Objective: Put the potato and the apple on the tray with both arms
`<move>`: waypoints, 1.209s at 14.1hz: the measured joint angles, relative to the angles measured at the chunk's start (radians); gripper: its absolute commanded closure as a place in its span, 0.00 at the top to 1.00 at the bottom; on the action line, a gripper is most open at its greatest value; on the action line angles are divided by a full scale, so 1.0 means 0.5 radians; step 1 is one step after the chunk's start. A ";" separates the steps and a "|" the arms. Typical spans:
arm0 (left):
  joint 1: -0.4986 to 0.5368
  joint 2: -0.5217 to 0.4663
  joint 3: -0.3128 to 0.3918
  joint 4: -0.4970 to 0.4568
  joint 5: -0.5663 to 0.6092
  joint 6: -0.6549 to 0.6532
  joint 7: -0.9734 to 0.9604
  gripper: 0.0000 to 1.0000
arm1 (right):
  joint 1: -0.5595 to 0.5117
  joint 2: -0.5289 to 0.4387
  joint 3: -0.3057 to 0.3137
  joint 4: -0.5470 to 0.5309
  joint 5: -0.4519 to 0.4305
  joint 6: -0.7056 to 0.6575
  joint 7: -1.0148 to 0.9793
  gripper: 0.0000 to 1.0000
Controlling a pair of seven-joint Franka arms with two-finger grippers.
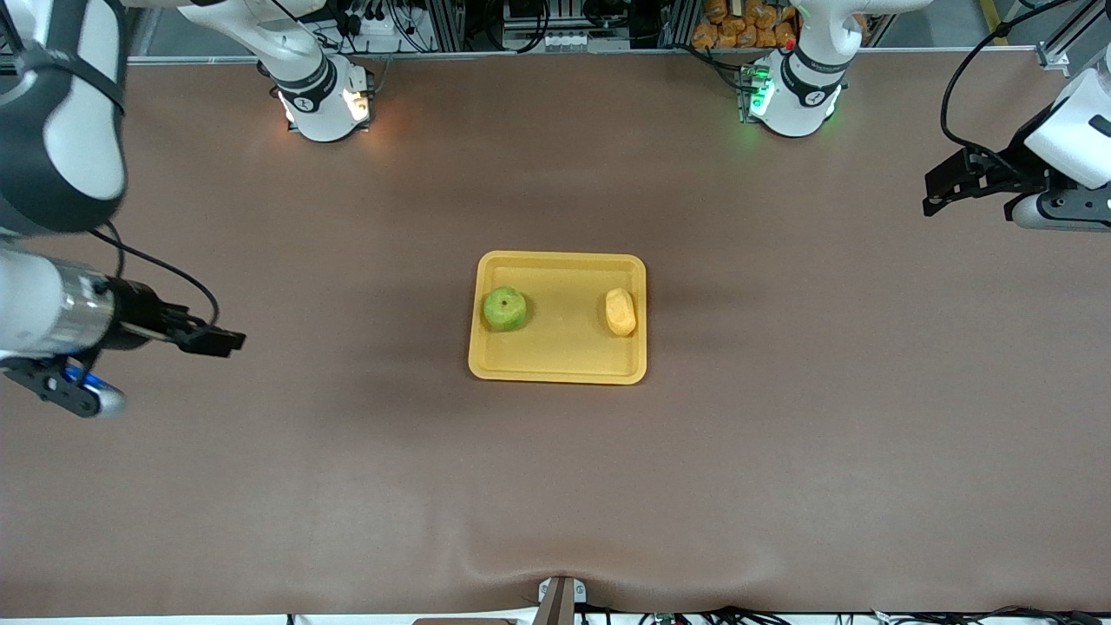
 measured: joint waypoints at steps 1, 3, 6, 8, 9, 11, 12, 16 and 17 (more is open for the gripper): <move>-0.003 0.000 -0.006 0.001 0.000 -0.002 0.000 1.00 | 0.003 -0.048 0.005 0.003 -0.024 -0.009 -0.008 1.00; -0.006 0.000 -0.020 0.001 0.000 -0.006 0.000 1.00 | 0.021 -0.166 0.028 0.005 -0.102 -0.103 -0.030 1.00; -0.005 0.000 -0.024 0.002 0.000 -0.008 0.000 1.00 | 0.066 -0.334 0.042 -0.011 -0.240 -0.219 -0.219 1.00; -0.004 0.000 -0.024 0.002 0.000 -0.010 0.000 1.00 | 0.034 -0.427 0.024 -0.073 -0.263 -0.230 -0.330 1.00; -0.004 0.000 -0.024 0.002 0.000 -0.011 0.000 1.00 | 0.005 -0.461 0.019 -0.101 -0.264 -0.230 -0.365 1.00; -0.003 0.000 -0.023 0.002 0.000 -0.012 0.000 1.00 | -0.039 -0.529 0.014 -0.153 -0.264 -0.224 -0.408 1.00; -0.003 0.000 -0.024 0.002 0.000 -0.012 0.000 1.00 | -0.045 -0.568 0.013 -0.181 -0.264 -0.220 -0.439 1.00; -0.002 0.000 -0.023 0.002 0.000 -0.038 0.000 1.00 | -0.139 -0.667 0.005 -0.313 -0.273 -0.190 -0.622 1.00; -0.002 0.000 -0.023 0.002 0.000 -0.052 0.000 1.00 | -0.171 -0.673 0.004 -0.341 -0.273 -0.158 -0.647 1.00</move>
